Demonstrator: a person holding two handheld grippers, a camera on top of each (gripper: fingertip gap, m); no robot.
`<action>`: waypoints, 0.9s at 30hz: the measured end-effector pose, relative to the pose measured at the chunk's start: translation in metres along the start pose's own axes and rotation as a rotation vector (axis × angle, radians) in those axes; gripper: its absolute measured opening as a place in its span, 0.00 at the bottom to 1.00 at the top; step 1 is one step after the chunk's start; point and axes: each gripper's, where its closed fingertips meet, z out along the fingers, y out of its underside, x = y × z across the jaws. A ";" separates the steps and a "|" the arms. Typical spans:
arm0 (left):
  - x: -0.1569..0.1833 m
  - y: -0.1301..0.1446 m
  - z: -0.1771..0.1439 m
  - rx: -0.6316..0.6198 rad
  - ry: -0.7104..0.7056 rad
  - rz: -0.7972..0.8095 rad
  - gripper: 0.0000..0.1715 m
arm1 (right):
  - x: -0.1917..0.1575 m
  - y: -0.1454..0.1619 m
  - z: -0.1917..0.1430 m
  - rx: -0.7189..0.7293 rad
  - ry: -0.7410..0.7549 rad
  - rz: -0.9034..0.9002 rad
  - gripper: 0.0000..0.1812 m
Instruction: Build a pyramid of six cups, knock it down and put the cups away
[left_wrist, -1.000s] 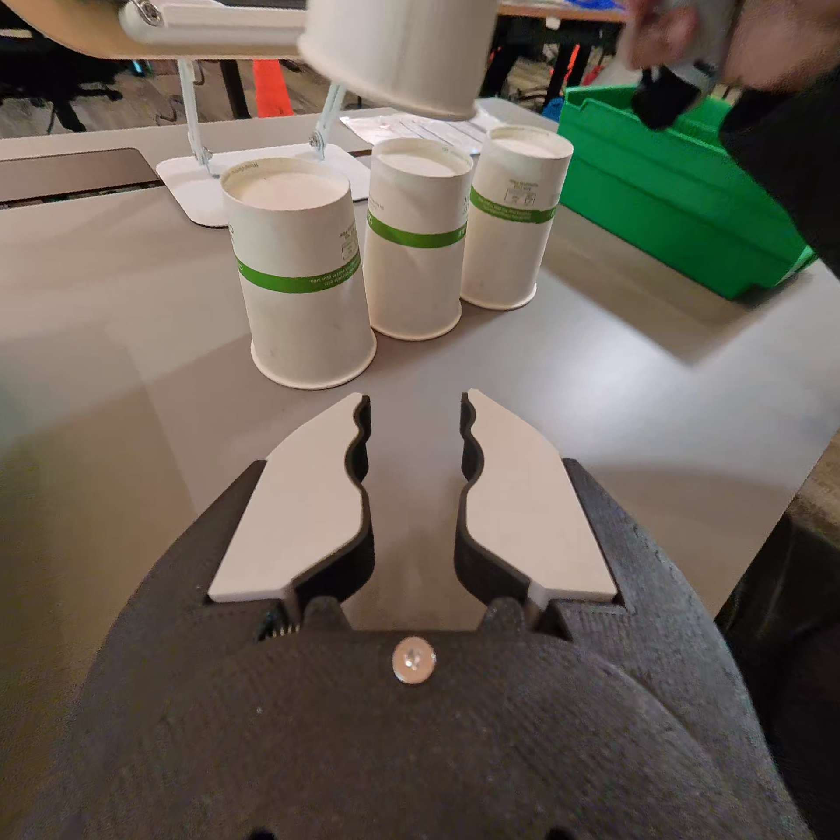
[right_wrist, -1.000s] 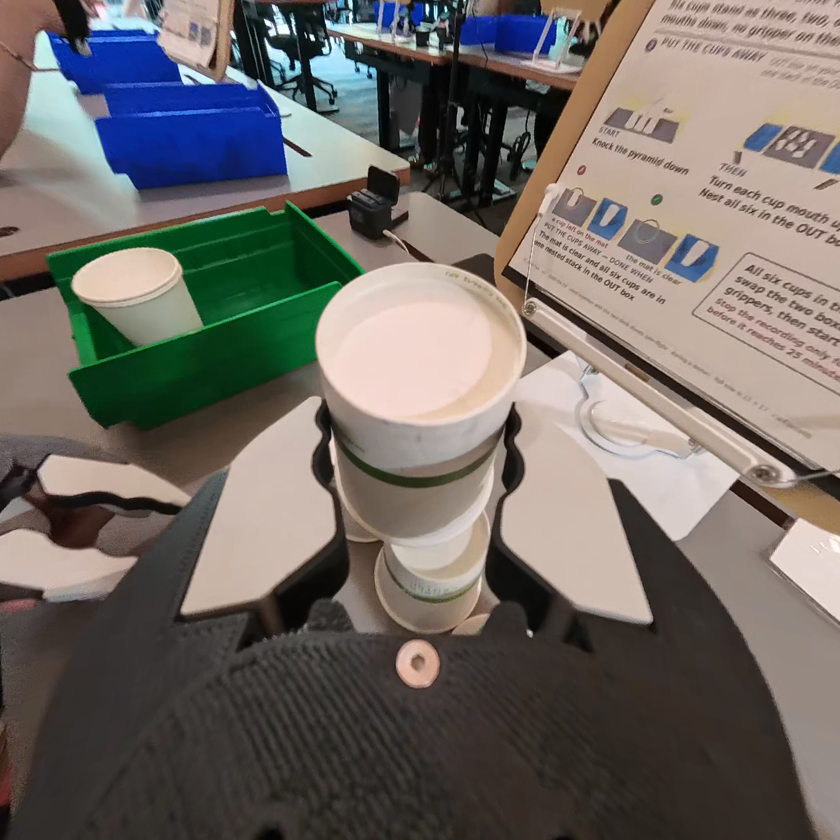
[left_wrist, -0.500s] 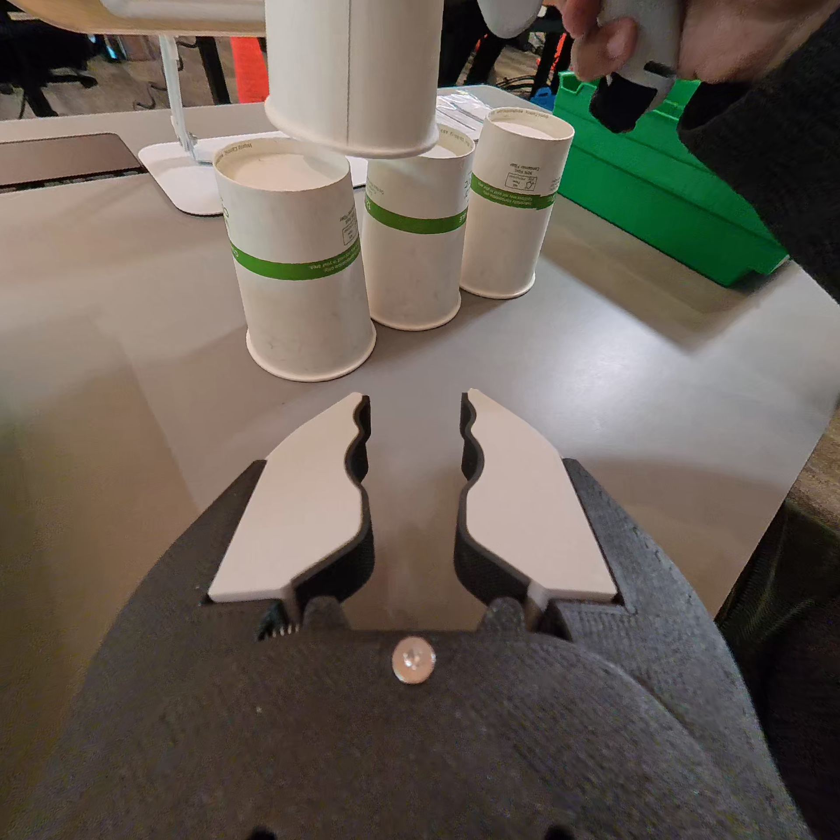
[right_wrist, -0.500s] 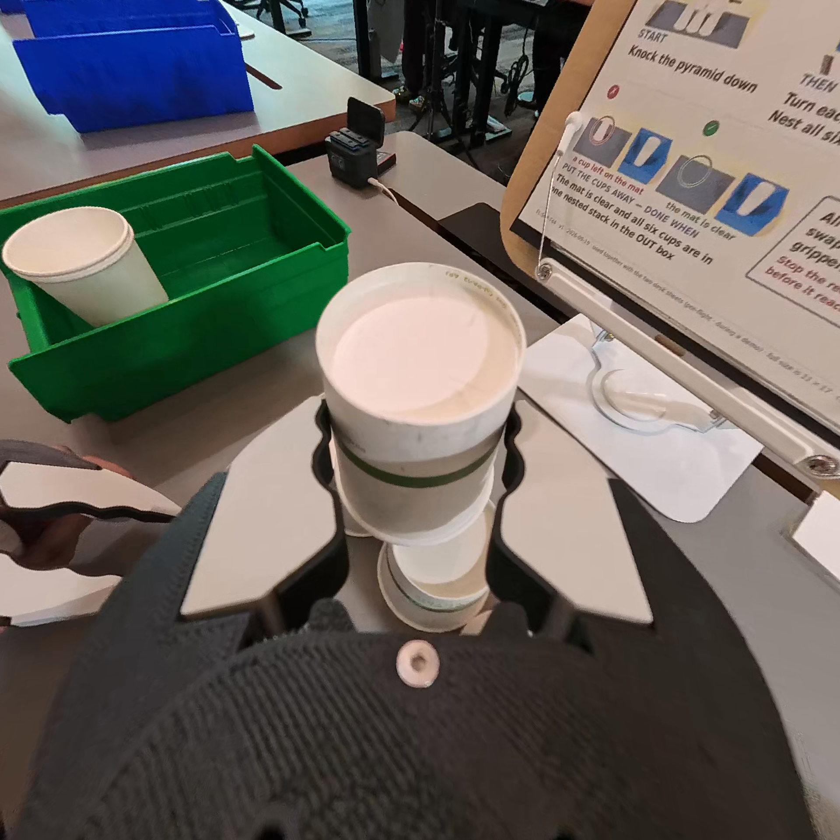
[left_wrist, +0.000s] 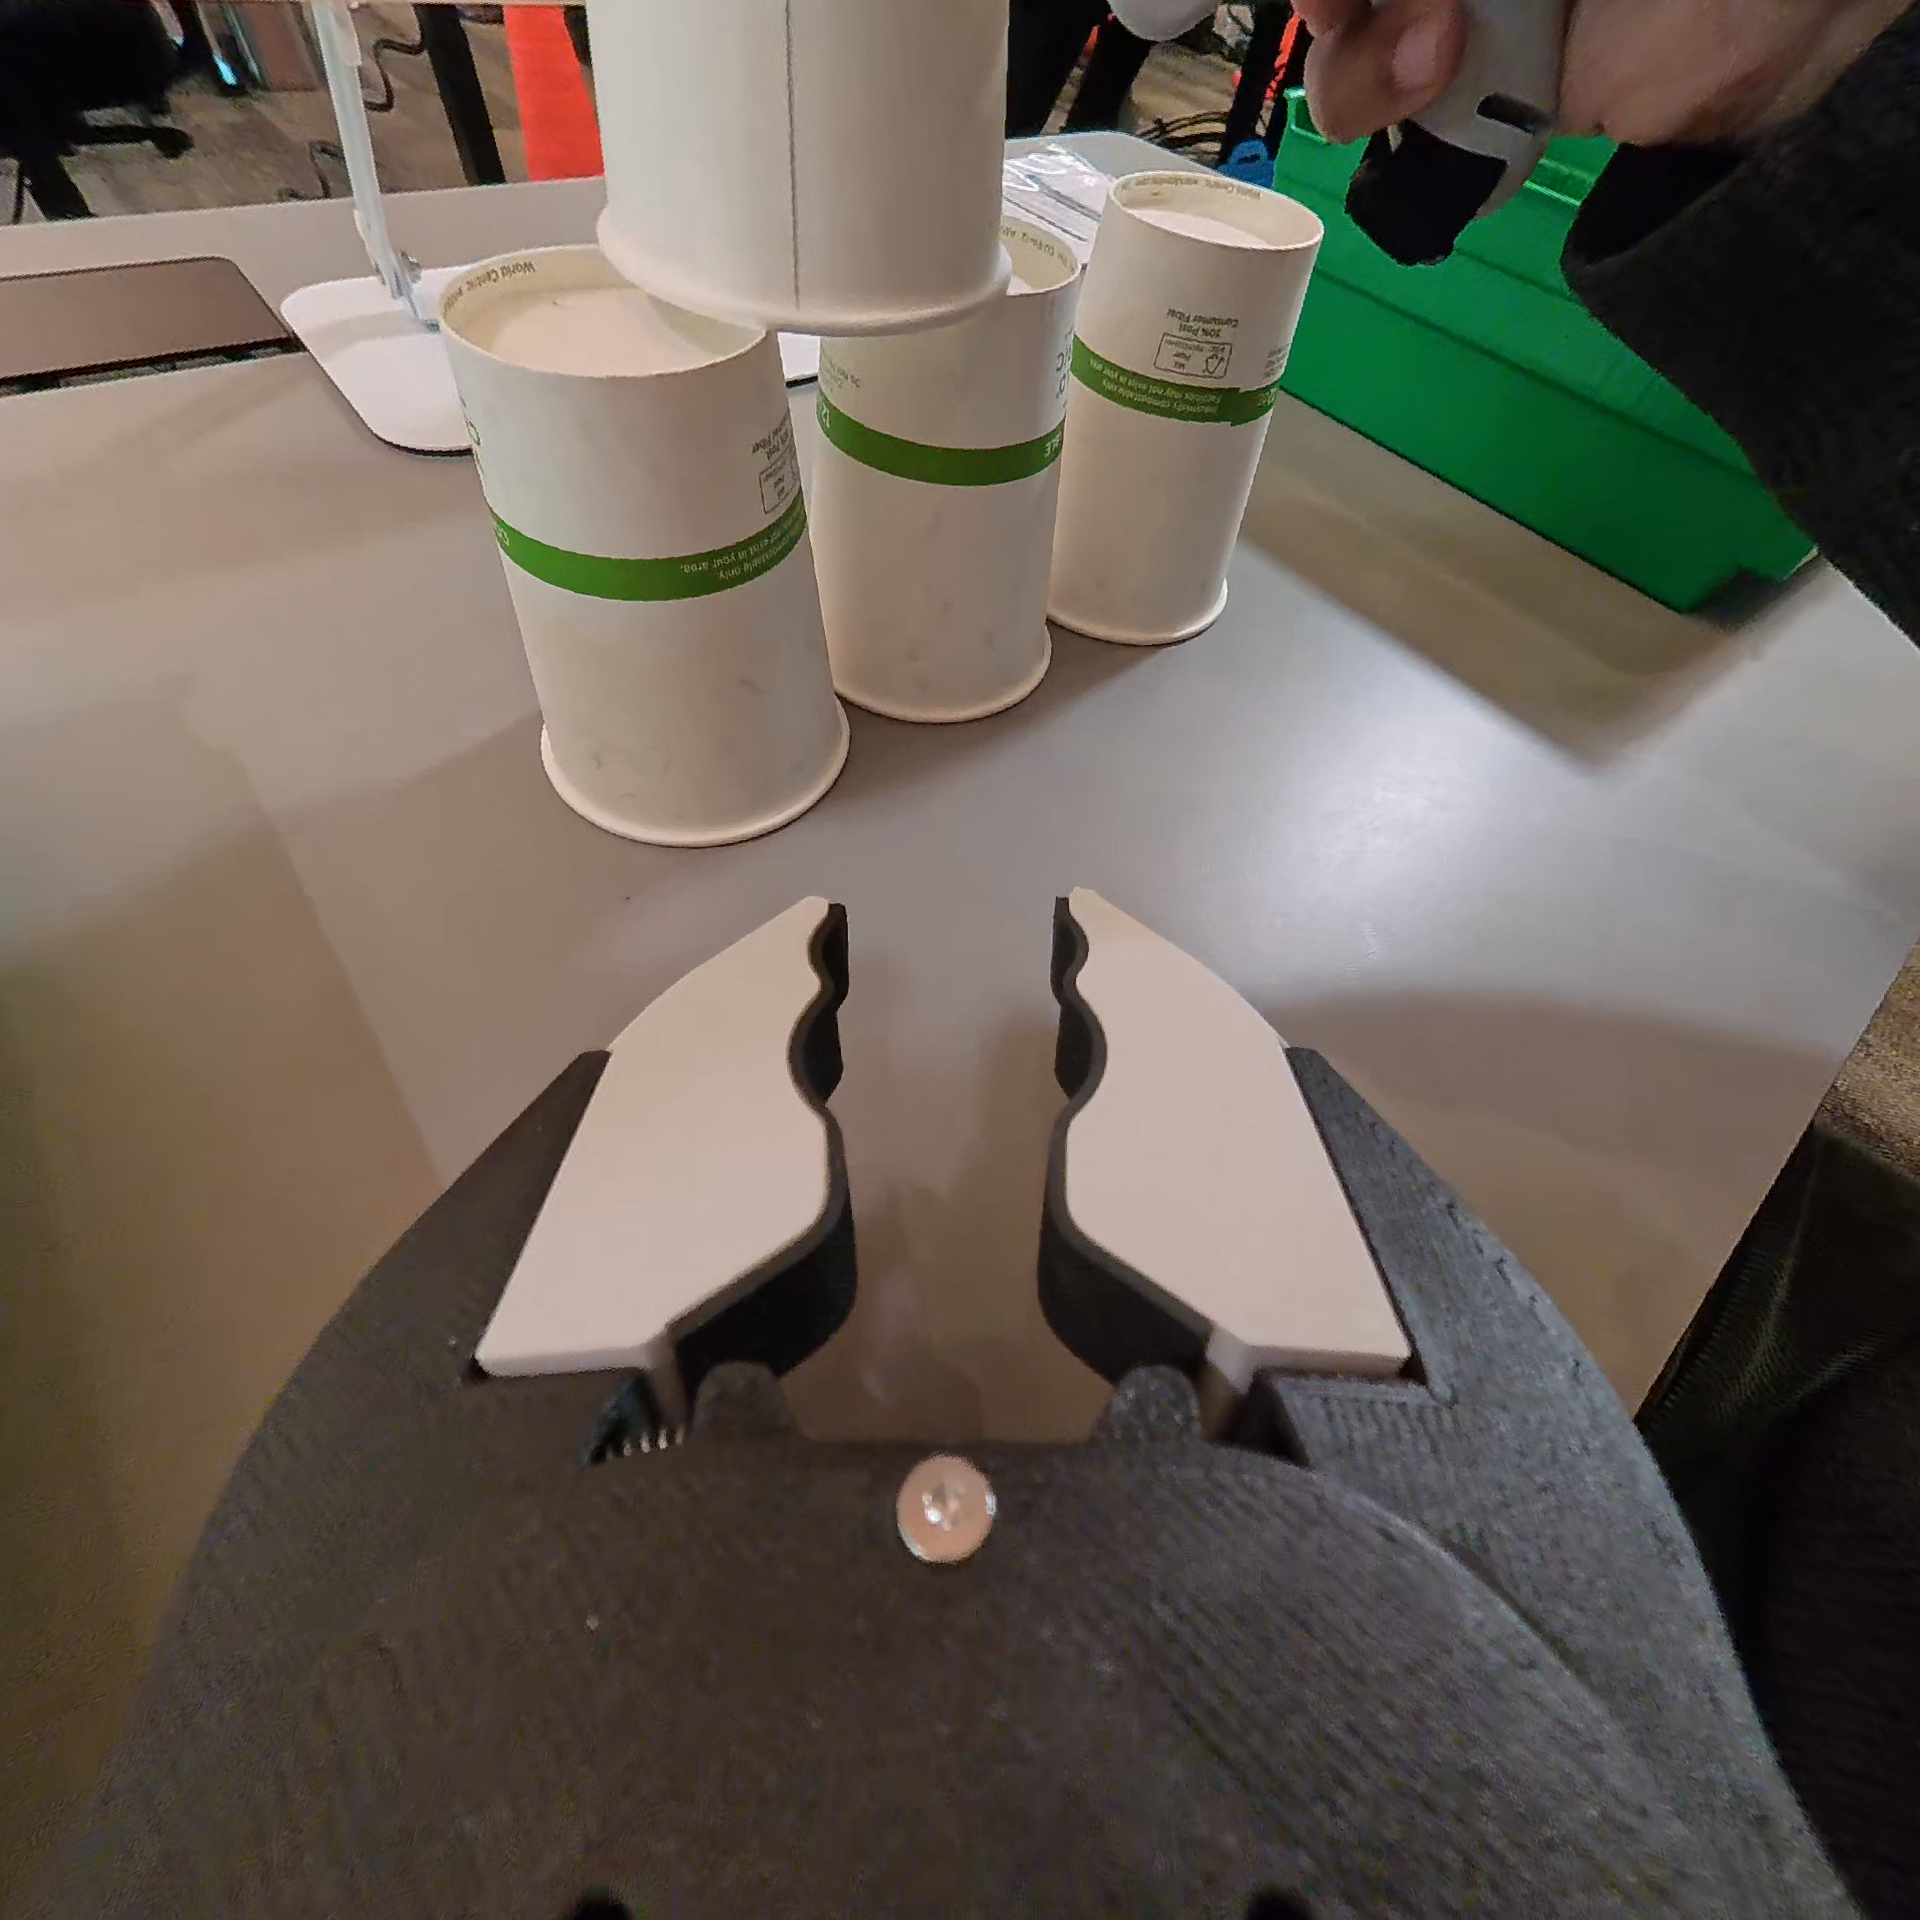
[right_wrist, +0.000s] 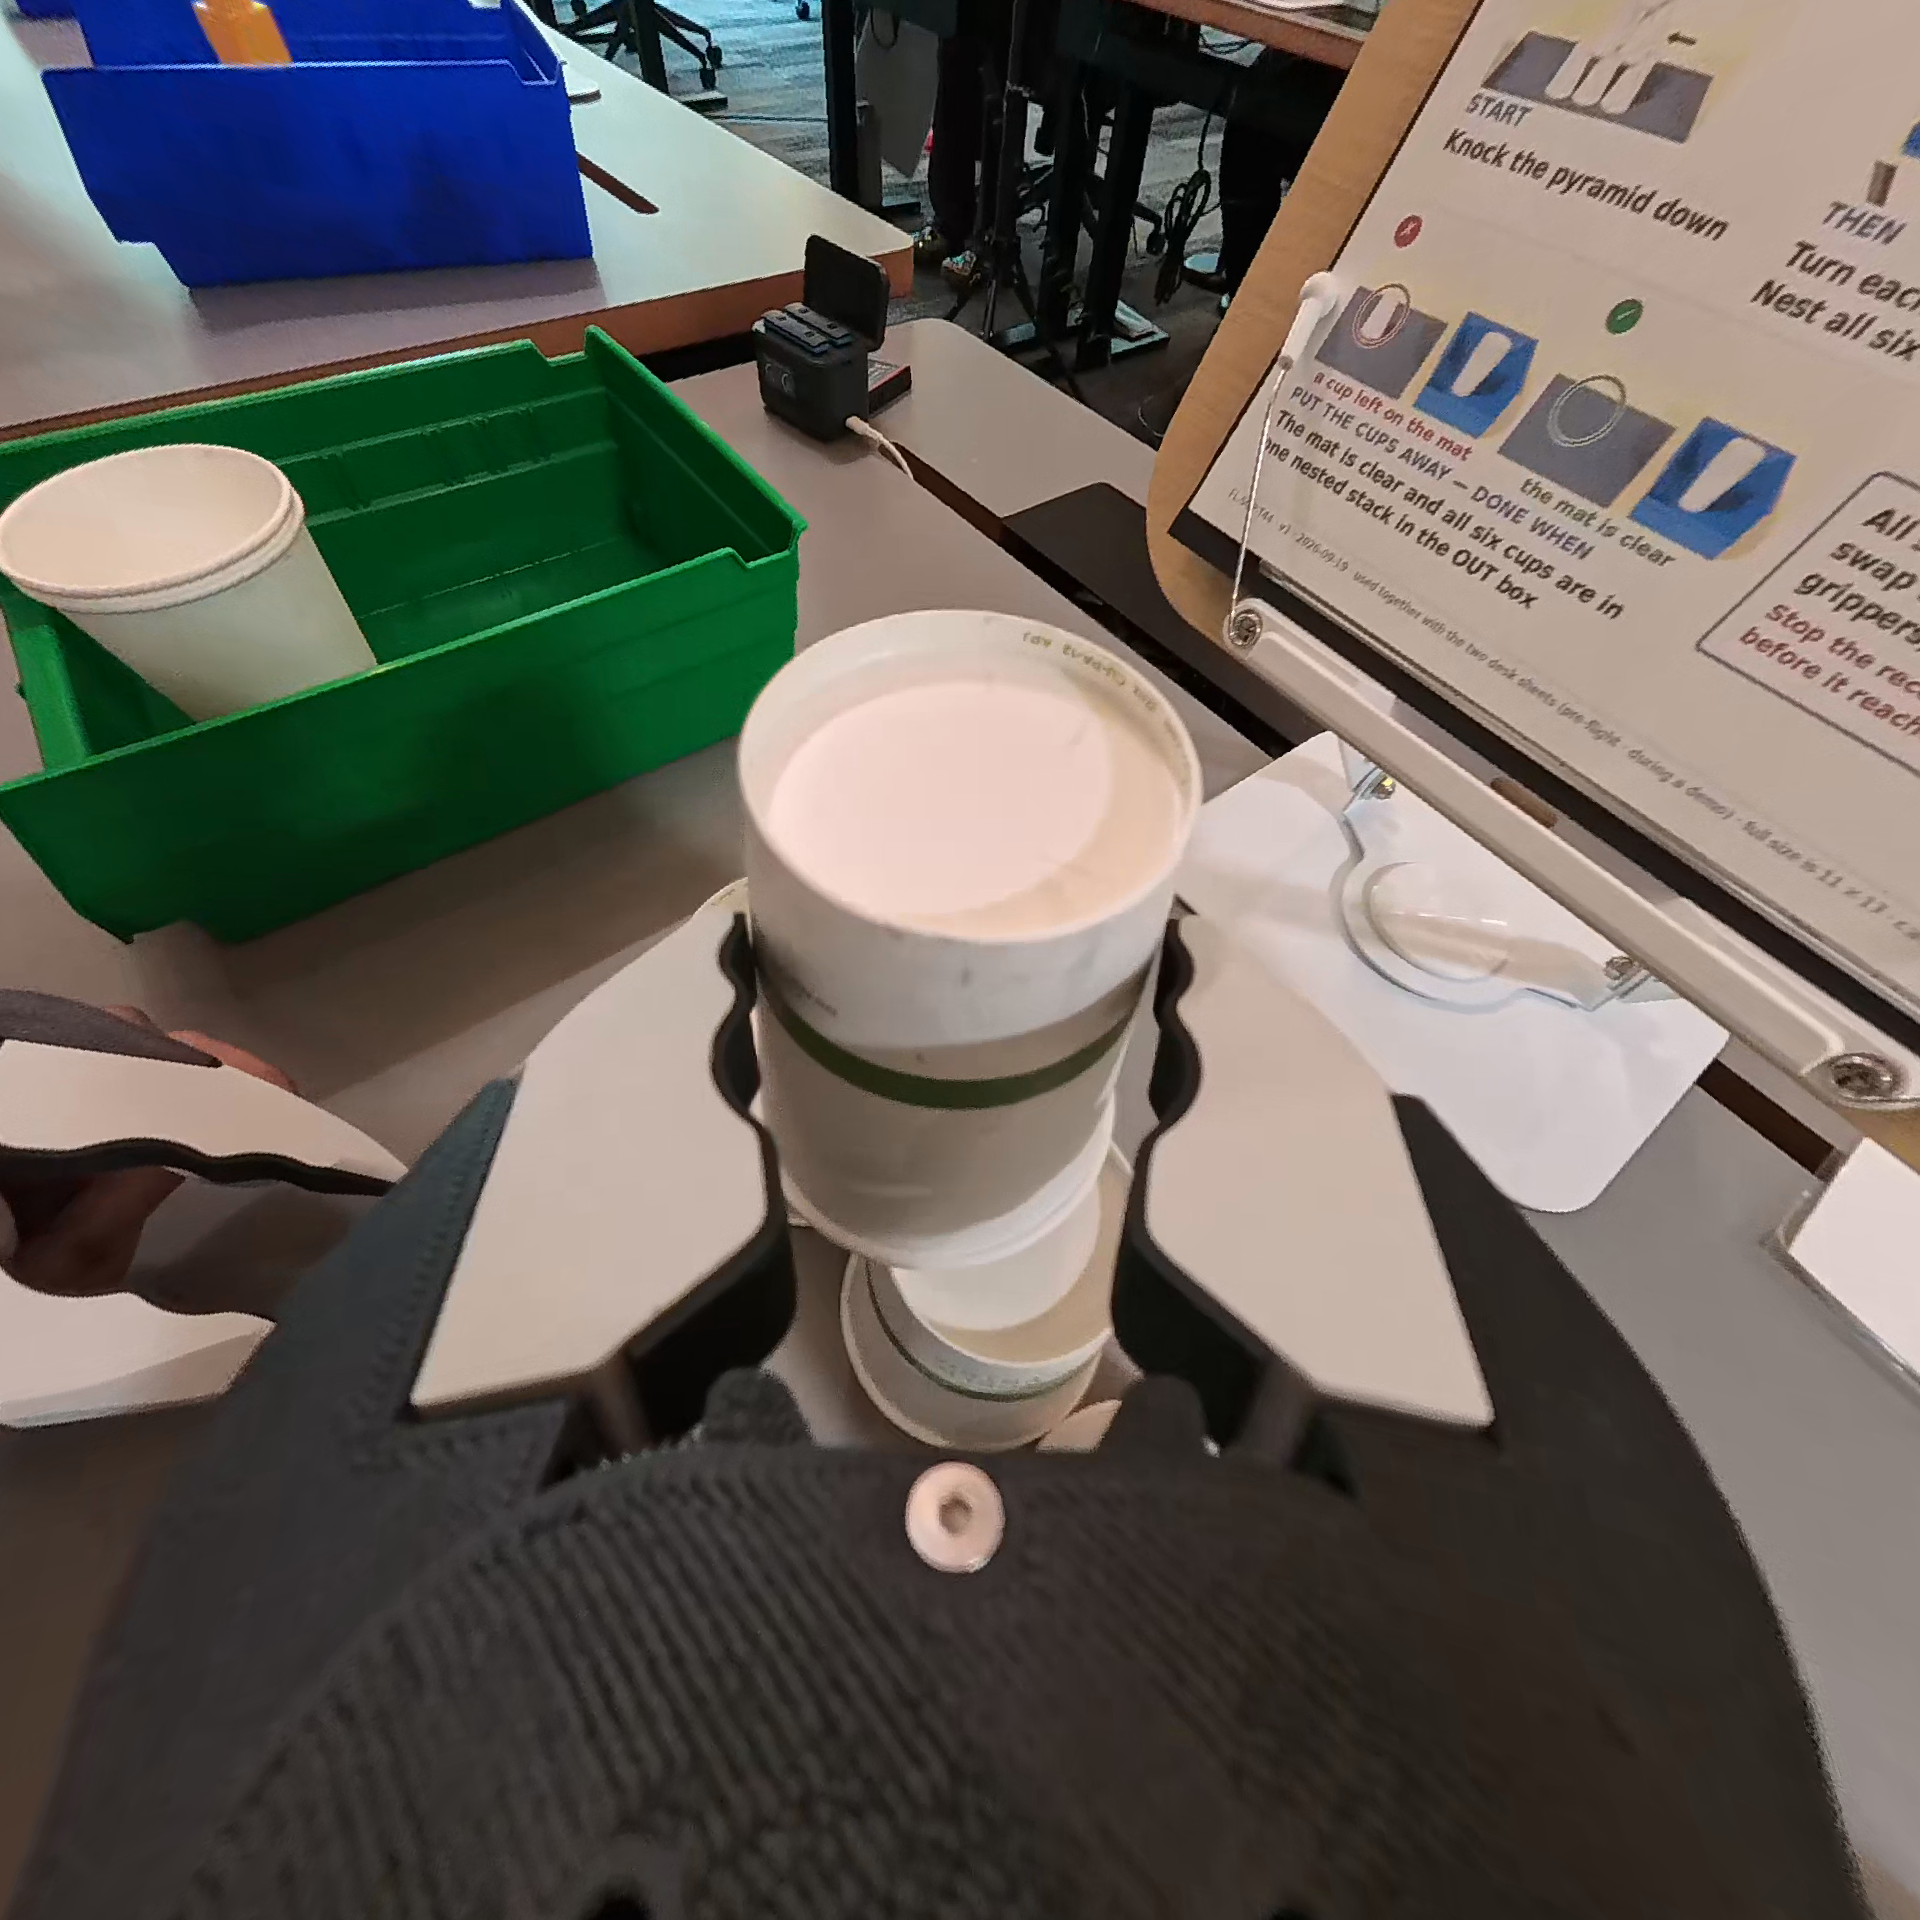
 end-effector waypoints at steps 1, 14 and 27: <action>0.000 0.000 0.000 -0.002 0.001 0.000 0.22 | 0.001 0.000 0.000 0.003 0.002 -0.002 0.42; -0.003 0.002 0.000 -0.011 -0.010 -0.007 0.23 | 0.002 -0.003 -0.013 0.017 0.025 -0.024 0.48; -0.005 -0.002 -0.002 0.014 -0.025 -0.001 0.22 | -0.082 0.044 -0.083 0.172 -0.145 0.005 0.42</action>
